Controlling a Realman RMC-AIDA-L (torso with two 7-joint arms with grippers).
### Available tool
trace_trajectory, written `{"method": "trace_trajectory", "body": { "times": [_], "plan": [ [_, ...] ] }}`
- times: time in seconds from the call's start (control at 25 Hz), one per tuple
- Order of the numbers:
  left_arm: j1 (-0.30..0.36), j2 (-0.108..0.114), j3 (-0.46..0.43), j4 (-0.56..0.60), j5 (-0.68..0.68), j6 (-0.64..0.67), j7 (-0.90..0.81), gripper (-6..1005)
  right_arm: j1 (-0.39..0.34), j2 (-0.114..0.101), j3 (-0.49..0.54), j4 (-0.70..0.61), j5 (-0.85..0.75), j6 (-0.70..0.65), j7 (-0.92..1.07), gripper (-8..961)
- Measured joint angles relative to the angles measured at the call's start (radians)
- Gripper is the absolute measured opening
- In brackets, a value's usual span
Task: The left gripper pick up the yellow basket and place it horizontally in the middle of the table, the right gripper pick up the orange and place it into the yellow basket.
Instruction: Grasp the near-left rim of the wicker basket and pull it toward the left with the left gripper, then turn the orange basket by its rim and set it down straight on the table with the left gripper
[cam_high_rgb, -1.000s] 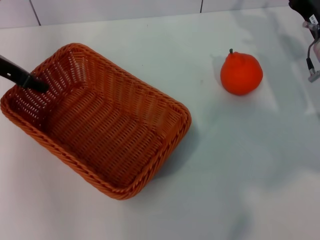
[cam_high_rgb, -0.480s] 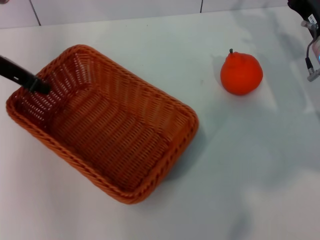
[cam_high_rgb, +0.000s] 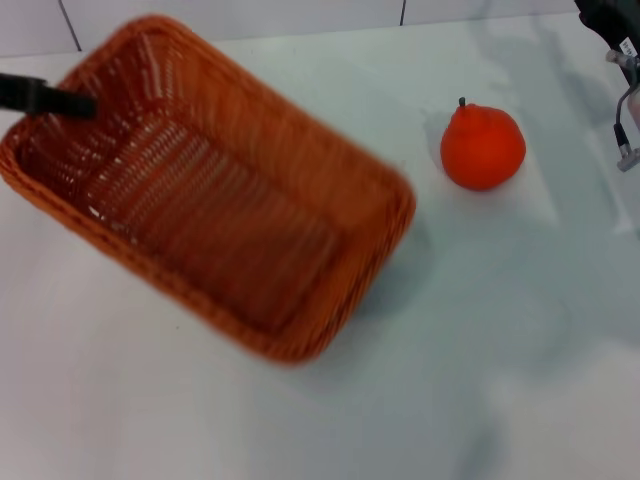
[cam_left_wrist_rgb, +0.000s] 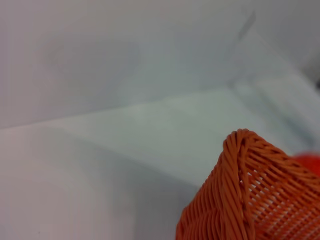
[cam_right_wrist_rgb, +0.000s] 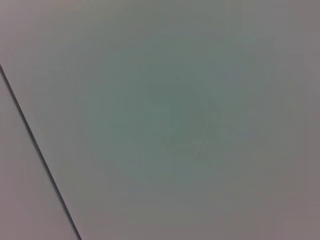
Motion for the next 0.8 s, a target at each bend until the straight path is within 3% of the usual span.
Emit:
{"method": "trace_trajectory", "body": {
  "times": [0.2, 0.32, 0.52, 0.56, 0.8],
  "plan": [
    [0.078, 0.01, -0.07, 0.014, -0.096, -0.004, -0.12, 164, 0.007, 0.0, 0.001, 0.0, 0.0, 0.001, 0.0, 856],
    [0.139, -0.025, -0.102, 0.053, -0.169, -0.023, -0.19, 164, 0.012, 0.0, 0.0, 0.0, 0.0, 0.001, 0.0, 856],
    [0.231, -0.133, -0.109, 0.171, -0.256, -0.063, -0.212, 164, 0.015, 0.0, -0.005, 0.001, 0.0, 0.001, 0.0, 857],
    [0.255, -0.168, -0.109, 0.205, -0.271, -0.081, -0.214, 164, 0.015, 0.0, -0.005, 0.001, 0.0, 0.001, 0.0, 857],
    [0.323, -0.266, -0.101, 0.259, -0.314, -0.128, -0.2, 164, 0.013, 0.0, -0.005, 0.003, 0.0, 0.002, 0.01, 857]
  ]
}}
